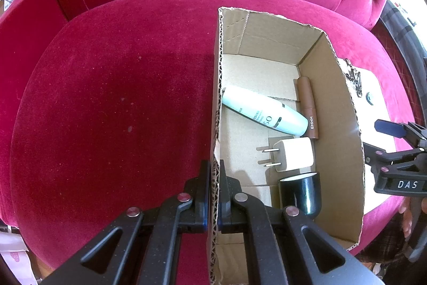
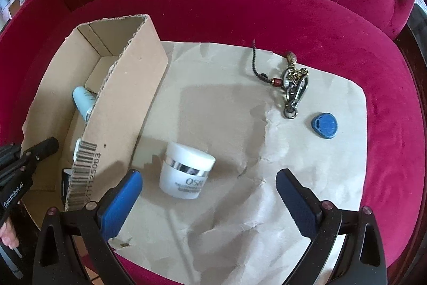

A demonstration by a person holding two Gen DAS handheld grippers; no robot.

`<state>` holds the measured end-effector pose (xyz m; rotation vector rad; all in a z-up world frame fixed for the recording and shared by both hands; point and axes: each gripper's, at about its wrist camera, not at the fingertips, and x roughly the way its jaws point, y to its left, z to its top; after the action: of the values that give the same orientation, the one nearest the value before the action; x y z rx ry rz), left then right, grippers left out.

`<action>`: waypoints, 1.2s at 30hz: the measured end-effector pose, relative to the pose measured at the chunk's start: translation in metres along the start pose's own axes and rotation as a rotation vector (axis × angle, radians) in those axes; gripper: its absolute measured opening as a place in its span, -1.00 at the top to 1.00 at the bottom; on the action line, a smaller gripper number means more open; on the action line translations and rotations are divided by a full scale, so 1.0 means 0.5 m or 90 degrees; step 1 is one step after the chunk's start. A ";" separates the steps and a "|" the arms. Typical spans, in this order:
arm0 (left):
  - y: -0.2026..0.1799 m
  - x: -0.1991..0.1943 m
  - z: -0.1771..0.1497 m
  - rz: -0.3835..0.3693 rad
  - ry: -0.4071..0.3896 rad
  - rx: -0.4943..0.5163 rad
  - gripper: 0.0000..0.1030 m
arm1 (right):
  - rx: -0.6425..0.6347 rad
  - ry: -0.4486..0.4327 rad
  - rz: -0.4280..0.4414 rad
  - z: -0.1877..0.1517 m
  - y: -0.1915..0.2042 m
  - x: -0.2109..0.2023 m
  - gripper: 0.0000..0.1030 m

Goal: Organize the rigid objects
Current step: 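Move the right tool to the white OSM jar and close on it, then lift the white jar with the right tool and carry it over the box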

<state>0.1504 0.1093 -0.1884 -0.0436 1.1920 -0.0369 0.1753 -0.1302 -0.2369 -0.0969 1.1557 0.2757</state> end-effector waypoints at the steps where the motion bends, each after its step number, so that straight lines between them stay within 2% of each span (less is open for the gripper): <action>1: 0.000 0.000 0.000 0.000 0.000 0.000 0.94 | 0.002 -0.004 -0.001 0.002 0.003 0.002 -0.91; 6: 0.000 0.002 0.000 0.001 0.001 0.001 0.93 | -0.004 0.010 0.002 0.011 0.019 0.016 -0.33; 8: 0.000 0.001 0.001 0.001 0.000 0.000 0.94 | -0.014 0.013 0.006 0.010 0.036 0.009 0.24; 20: -0.002 -0.001 0.002 0.001 0.001 0.000 0.93 | -0.015 0.000 0.001 -0.005 0.049 -0.014 0.24; 24: -0.002 -0.001 0.001 0.001 0.001 0.000 0.93 | -0.004 -0.010 0.002 -0.015 0.027 -0.038 0.24; 36: -0.003 -0.001 0.002 0.001 0.000 0.000 0.93 | -0.008 -0.049 0.005 -0.001 0.031 -0.121 0.24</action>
<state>0.1509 0.1081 -0.1875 -0.0424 1.1927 -0.0347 0.1483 -0.1254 -0.1807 -0.0915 1.0784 0.2918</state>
